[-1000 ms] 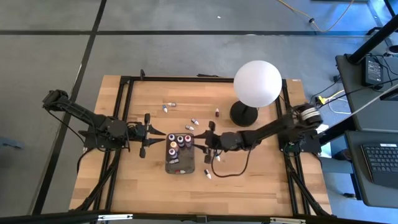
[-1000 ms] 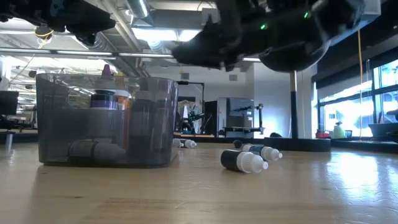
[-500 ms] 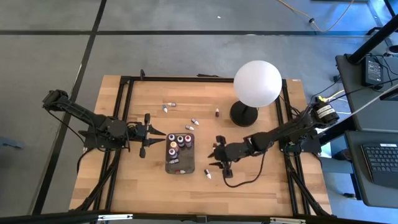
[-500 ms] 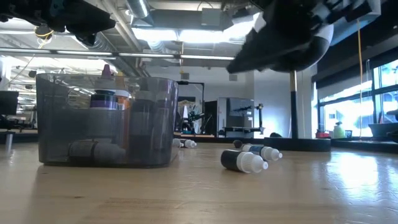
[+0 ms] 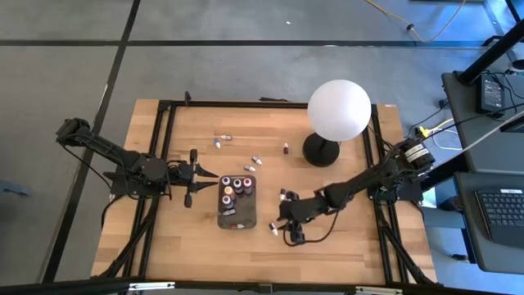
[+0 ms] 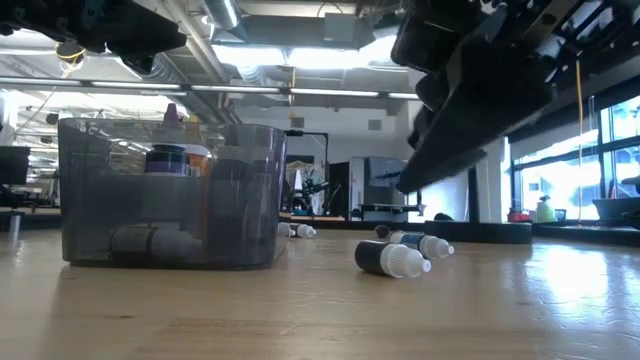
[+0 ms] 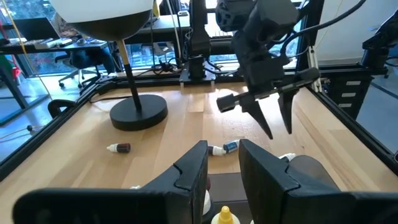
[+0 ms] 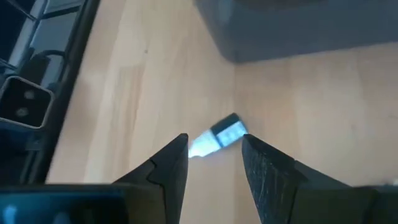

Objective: Pick & Place food coloring
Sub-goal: Put the small green food coloring bottle into the black bin

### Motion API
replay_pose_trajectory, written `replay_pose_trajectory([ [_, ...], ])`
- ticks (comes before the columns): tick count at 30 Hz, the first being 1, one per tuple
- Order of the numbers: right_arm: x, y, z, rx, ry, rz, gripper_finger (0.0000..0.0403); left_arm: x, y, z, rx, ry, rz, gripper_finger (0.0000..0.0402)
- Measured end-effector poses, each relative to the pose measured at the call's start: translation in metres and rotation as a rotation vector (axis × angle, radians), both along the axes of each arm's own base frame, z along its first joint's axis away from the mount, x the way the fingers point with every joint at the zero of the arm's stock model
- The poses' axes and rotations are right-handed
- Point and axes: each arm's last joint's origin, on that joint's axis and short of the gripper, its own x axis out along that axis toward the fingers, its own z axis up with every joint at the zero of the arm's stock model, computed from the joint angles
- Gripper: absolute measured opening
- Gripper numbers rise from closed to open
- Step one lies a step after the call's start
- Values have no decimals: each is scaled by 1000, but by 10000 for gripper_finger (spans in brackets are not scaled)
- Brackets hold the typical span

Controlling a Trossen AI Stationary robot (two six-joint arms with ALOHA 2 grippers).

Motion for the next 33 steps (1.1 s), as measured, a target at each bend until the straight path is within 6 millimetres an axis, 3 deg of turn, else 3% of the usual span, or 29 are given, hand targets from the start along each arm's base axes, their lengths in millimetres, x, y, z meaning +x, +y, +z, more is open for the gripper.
replay_pose_trajectory([
  [8,0,0,0,31,12,1,164,0,0,0,-1,0,0,89],
  [17,2,0,2,26,-20,-13,280,0,0,0,-1,0,1,88],
  [21,8,3,11,23,-50,48,307,0,0,0,-1,0,1,89],
  [27,20,10,32,-23,142,-47,311,0,0,0,-7,0,2,88],
  [33,38,18,23,-57,320,-203,311,0,0,0,-27,0,5,88],
])
